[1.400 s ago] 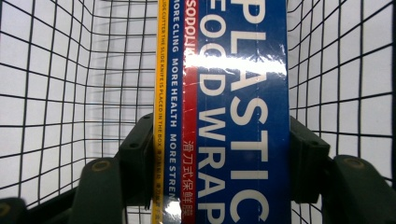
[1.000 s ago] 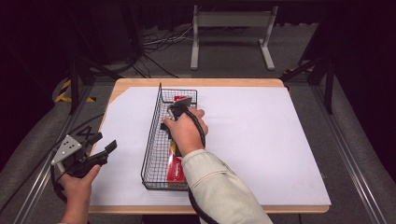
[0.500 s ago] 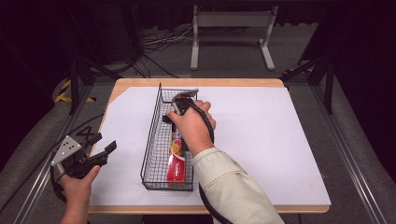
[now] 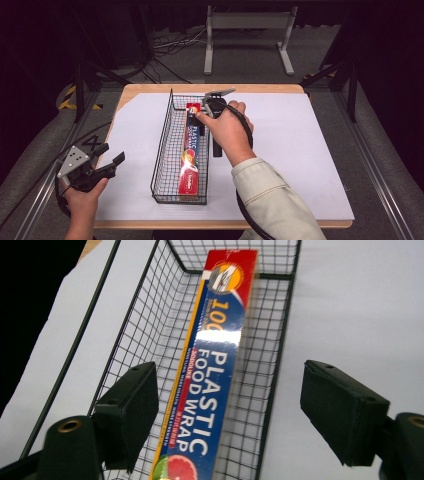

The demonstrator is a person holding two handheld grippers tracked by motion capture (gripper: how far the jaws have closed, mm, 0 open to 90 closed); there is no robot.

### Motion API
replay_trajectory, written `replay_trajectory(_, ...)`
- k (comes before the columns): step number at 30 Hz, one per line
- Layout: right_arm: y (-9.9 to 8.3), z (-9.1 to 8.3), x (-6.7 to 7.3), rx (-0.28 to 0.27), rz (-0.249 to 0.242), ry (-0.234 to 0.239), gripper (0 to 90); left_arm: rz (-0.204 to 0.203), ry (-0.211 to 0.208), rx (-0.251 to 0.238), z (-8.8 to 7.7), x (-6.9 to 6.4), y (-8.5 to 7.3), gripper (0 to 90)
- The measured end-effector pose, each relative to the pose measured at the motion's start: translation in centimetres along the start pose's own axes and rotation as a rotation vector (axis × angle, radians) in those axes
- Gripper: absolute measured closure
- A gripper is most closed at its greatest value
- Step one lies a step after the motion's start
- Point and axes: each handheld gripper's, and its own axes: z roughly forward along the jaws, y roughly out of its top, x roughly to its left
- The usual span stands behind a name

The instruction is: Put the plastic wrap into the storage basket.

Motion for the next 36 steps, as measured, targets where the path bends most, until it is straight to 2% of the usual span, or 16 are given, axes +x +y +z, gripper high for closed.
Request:
replay_trajectory(3,0.2,-0.7,-0.8,-0.006,-0.001,0.005,23.8,-0.002,-0.002,-0.002,0.0,0.0,0.0,32.6)
replay_trajectory(8,0.5,-2.4,-2.9,-0.032,-0.02,0.011,22.6,-0.004,-0.003,0.004,0.1,0.0,-0.1,32.6)
replay_trajectory(10,0.5,-2.9,-3.7,-0.04,-0.055,0.01,21.7,-0.005,-0.004,0.007,0.1,0.1,-0.1,32.6)
replay_trajectory(12,0.5,-3.4,-4.5,-0.053,-0.065,0.009,21.6,-0.007,-0.006,0.008,0.1,0.1,-0.1,32.7)
replay_trajectory(22,0.7,-6.3,-8.2,-0.082,-0.069,0.064,19.7,-0.005,-0.007,0.014,0.1,0.1,-0.2,32.7)
replay_trajectory(26,0.9,-7.5,-10.1,-0.114,-0.11,0.081,18.0,-0.006,-0.006,0.013,0.1,0.1,-0.2,33.0)
replay_trajectory(27,0.9,-7.5,-10.1,-0.114,-0.11,0.081,18.0,-0.004,-0.006,0.015,0.0,0.1,-0.2,33.0)
replay_trajectory(29,0.9,-8.0,-11.2,-0.125,-0.142,0.087,16.4,-0.006,-0.006,0.016,0.0,0.1,-0.2,33.0)
replay_trajectory(36,0.2,-9.1,-14.9,-0.152,-0.184,0.088,15.5,-0.004,0.005,0.026,0.0,0.1,-0.3,33.0)
